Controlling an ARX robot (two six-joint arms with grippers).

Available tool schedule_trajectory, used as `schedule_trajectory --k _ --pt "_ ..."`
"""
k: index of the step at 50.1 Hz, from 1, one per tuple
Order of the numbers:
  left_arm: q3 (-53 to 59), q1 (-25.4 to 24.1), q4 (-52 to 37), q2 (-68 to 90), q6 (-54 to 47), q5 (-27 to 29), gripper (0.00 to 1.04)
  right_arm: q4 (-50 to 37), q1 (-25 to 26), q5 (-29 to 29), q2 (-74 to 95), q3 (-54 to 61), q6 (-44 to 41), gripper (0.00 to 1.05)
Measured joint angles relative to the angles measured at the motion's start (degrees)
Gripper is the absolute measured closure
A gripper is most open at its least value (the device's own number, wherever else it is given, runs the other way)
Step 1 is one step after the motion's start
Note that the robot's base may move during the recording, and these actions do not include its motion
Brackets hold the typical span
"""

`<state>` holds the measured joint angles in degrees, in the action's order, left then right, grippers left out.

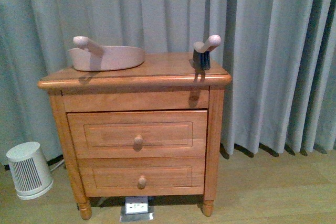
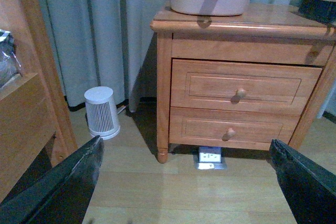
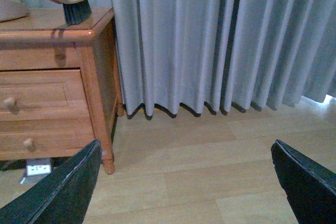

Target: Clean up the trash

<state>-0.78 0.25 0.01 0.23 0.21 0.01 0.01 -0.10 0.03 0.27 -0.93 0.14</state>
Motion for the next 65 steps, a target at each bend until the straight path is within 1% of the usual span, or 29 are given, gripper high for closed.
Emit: schedule_trajectory --k 65 --pt "0.00 0.00 0.00 0.00 0.02 0.02 0.08 0.00 0.00 0.00 0.00 0.00 0.00 0.07"
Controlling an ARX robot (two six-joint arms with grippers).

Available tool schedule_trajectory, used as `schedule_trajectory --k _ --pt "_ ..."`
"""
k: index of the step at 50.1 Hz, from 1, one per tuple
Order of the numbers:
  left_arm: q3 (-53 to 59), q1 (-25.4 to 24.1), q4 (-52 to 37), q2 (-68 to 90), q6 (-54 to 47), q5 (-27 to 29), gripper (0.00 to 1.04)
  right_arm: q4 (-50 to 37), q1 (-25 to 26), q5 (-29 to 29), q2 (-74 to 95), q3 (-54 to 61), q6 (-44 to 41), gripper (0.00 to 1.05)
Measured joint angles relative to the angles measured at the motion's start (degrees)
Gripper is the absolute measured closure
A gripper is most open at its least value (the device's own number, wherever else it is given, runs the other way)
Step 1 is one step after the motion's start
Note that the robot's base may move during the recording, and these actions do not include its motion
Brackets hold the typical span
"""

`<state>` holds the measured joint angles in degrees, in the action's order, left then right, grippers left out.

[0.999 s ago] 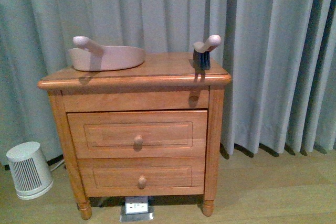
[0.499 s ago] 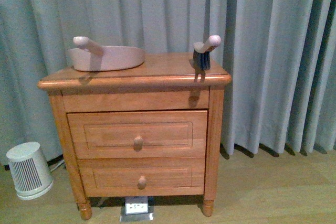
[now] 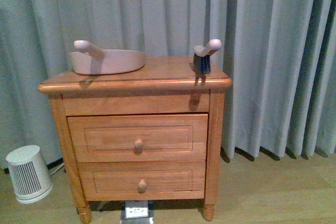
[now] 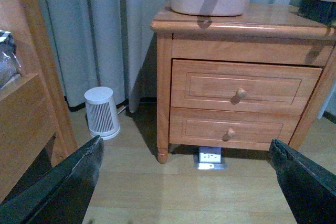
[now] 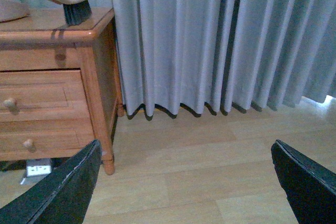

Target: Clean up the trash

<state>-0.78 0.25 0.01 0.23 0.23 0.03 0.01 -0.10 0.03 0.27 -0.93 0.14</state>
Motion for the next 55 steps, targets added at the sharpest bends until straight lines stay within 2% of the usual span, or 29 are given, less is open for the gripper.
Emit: schedule_trajectory --k 55 --pt "0.00 0.00 0.00 0.00 -0.02 0.00 0.08 0.00 0.00 0.00 -0.02 0.00 0.02 0.07"
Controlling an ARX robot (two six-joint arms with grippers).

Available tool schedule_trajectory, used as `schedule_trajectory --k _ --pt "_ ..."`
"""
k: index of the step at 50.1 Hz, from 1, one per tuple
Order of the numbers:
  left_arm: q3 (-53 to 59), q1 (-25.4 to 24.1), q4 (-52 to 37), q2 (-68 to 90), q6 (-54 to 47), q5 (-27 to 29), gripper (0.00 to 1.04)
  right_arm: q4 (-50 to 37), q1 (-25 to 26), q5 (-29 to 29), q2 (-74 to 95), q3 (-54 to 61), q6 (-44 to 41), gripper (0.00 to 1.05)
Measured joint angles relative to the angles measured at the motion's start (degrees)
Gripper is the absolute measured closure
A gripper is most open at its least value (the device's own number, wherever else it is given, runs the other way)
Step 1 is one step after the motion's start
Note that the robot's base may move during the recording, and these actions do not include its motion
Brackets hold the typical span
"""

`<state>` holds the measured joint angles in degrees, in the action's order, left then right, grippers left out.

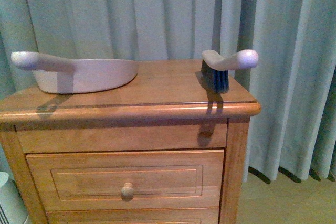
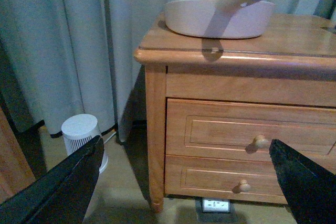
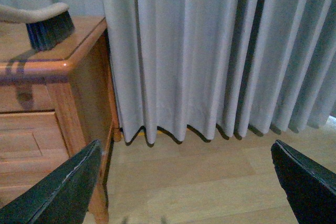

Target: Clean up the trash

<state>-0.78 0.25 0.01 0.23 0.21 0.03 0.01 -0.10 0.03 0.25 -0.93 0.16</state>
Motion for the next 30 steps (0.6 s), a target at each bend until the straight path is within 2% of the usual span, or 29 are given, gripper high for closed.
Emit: schedule_trajectory --k 22,25,27,30 --pt "0.00 0.00 0.00 -0.02 0.00 -0.02 0.08 0.00 0.00 0.02 0.02 0.00 -0.02 0.07" --pt "-2.16 1.38 4.28 3.78 2.91 6.27 0.08 0.00 0.00 -0.02 0.02 0.00 -0.02 0.07" --pt "-3.37 1.57 3.91 7.28 3.67 7.69 0.08 0.00 0.00 0.00 0.02 0.00 -0.02 0.07" --pt "-7.82 2.05 1.51 16.52 3.63 6.69 0.08 0.00 0.00 0.02 0.02 0.00 -0.02 0.07"
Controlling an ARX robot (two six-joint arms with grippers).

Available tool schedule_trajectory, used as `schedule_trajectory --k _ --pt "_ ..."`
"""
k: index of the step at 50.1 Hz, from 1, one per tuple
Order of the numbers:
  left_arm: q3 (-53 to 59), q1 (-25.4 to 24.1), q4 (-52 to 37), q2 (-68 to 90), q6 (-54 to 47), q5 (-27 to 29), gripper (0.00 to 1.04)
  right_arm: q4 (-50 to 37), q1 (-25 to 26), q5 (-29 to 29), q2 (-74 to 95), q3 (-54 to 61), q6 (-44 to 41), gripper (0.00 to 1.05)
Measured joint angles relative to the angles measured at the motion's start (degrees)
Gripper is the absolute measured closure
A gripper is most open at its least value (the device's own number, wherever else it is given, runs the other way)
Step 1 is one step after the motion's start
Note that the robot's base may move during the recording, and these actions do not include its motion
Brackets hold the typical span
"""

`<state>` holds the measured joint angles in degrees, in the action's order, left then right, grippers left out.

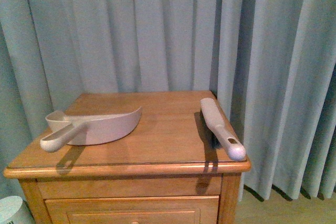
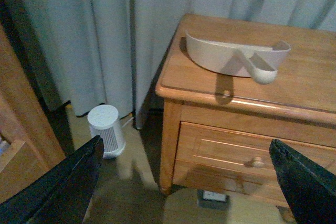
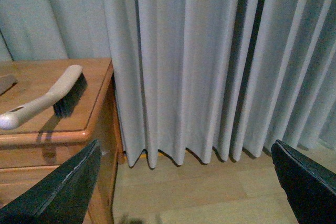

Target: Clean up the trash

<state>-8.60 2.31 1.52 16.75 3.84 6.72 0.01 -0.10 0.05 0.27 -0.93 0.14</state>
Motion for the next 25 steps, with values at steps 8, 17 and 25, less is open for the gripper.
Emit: schedule_trajectory --k 8,17,25 --pt "-23.65 6.78 0.98 29.68 -7.23 -0.22 0.08 0.00 0.00 0.00 0.00 0.00 0.00 0.07" --pt "-44.19 9.81 8.87 50.31 -7.26 0.44 0.08 0.00 0.00 -0.02 0.00 0.00 0.00 0.07" --pt "-55.34 10.86 13.03 63.30 -5.40 2.51 0.08 0.00 0.00 -0.02 0.00 0.00 0.02 0.07"
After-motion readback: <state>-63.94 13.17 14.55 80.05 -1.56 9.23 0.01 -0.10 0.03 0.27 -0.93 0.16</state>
